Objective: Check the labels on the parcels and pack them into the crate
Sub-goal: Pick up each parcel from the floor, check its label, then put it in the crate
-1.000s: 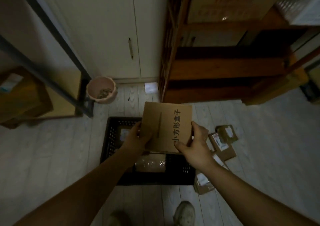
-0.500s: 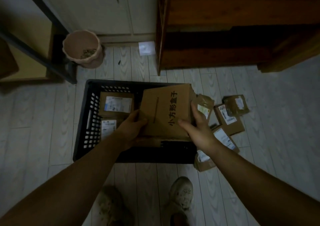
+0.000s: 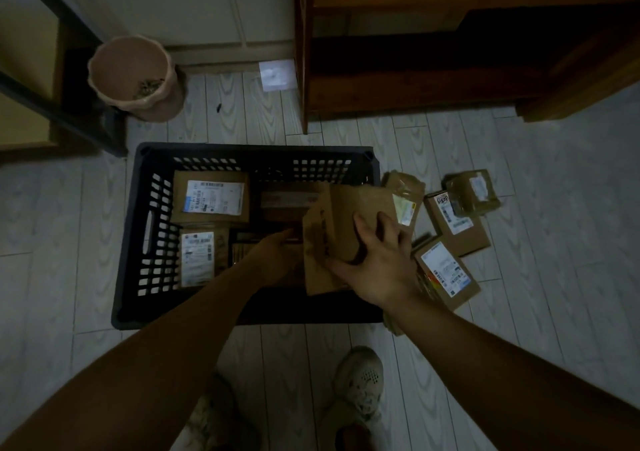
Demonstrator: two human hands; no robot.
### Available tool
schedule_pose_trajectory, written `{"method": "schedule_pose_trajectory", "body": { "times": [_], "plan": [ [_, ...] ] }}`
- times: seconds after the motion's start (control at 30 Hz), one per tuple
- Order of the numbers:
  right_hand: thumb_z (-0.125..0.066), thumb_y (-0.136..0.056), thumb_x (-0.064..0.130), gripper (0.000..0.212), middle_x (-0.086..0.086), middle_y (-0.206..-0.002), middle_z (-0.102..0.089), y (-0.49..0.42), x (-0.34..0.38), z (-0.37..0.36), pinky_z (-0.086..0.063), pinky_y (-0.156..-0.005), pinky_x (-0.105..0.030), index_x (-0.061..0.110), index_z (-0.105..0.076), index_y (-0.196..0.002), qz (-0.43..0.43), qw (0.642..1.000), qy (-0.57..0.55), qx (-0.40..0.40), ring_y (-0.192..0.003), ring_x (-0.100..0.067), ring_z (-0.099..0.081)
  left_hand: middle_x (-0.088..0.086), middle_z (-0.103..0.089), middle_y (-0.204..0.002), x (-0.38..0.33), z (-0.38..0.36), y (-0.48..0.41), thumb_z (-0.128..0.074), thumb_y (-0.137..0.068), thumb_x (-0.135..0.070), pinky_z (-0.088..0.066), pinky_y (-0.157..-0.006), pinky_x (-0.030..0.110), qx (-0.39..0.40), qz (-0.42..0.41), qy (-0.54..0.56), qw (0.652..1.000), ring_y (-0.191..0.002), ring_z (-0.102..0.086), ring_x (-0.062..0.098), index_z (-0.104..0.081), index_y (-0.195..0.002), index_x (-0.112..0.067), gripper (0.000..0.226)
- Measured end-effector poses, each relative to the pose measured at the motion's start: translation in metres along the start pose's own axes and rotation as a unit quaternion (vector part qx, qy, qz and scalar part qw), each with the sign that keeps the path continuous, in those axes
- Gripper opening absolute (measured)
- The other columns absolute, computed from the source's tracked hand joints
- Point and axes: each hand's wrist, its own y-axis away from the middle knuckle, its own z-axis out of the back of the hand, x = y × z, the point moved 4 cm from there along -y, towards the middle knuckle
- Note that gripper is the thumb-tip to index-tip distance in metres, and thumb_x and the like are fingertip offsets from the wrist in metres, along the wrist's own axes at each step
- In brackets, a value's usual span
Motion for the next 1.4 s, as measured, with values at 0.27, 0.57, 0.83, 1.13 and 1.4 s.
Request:
{"method": "schedule_pose_trajectory", "body": {
  "times": [0.27,0.57,0.83,1.13,1.4],
  "plan": [
    [-0.047,-0.071,0.079,0.095,0.000,-0.152,0.007,-0.032,0.003,-0.046,-0.021,-0.102,-0.063,0.038,-0.007,-0.147,-0.034,0.997,0.064,-0.004,-0.136,-0.046,0.004,0.005,0.007,-0.158,0.084,0.003,-0.054,-0.056,-0.090,-0.039,-0.011,-0.113,0.058,-0.028,0.005,-0.389,0.921,-0.143,0.010,0.034,-0.002,-0.149,-0.033,0.081],
    [-0.054,-0.070,0.075,0.100,0.001,-0.149,0.016,-0.067,0.014,-0.101,-0.016,-0.101,-0.069,0.032,-0.008,-0.148,-0.072,0.992,0.105,-0.002,-0.135,-0.051,0.007,0.007,0.018,-0.157,0.129,-0.018,-0.095,-0.046,-0.094,-0.040,0.002,-0.112,0.059,0.044,-0.055,-0.498,0.864,-0.141,0.021,0.033,-0.002,-0.149,-0.031,0.072],
    [-0.042,-0.073,0.081,0.099,-0.006,-0.155,0.020,-0.075,-0.024,-0.166,0.000,-0.106,-0.068,0.038,0.011,-0.145,-0.091,0.988,0.121,0.035,-0.135,-0.052,0.017,0.006,0.024,-0.155,0.166,-0.014,-0.119,-0.040,-0.091,-0.056,0.008,-0.108,0.064,0.037,-0.075,-0.523,0.848,-0.139,0.025,0.036,0.003,-0.148,-0.038,0.073],
    [-0.039,-0.081,0.074,0.090,-0.012,-0.157,0.017,-0.090,-0.034,-0.177,-0.004,-0.111,-0.060,0.033,0.004,-0.149,-0.094,0.974,0.122,0.163,-0.141,-0.041,0.014,0.004,0.022,-0.156,0.163,-0.001,-0.116,-0.046,-0.092,-0.046,0.003,-0.109,0.061,0.052,-0.061,-0.479,0.874,-0.141,0.021,0.033,-0.007,-0.148,-0.036,0.069],
    [-0.038,-0.085,0.069,0.087,-0.008,-0.159,0.003,-0.009,0.005,-0.045,-0.009,-0.115,-0.050,0.029,0.002,-0.151,-0.044,0.989,0.067,0.125,-0.144,-0.033,0.001,0.007,0.014,-0.157,0.069,0.048,-0.004,-0.050,-0.091,-0.043,-0.014,-0.113,0.057,-0.004,-0.024,-0.422,0.906,-0.143,0.012,0.035,0.004,-0.149,-0.032,0.080]
  ]
}}
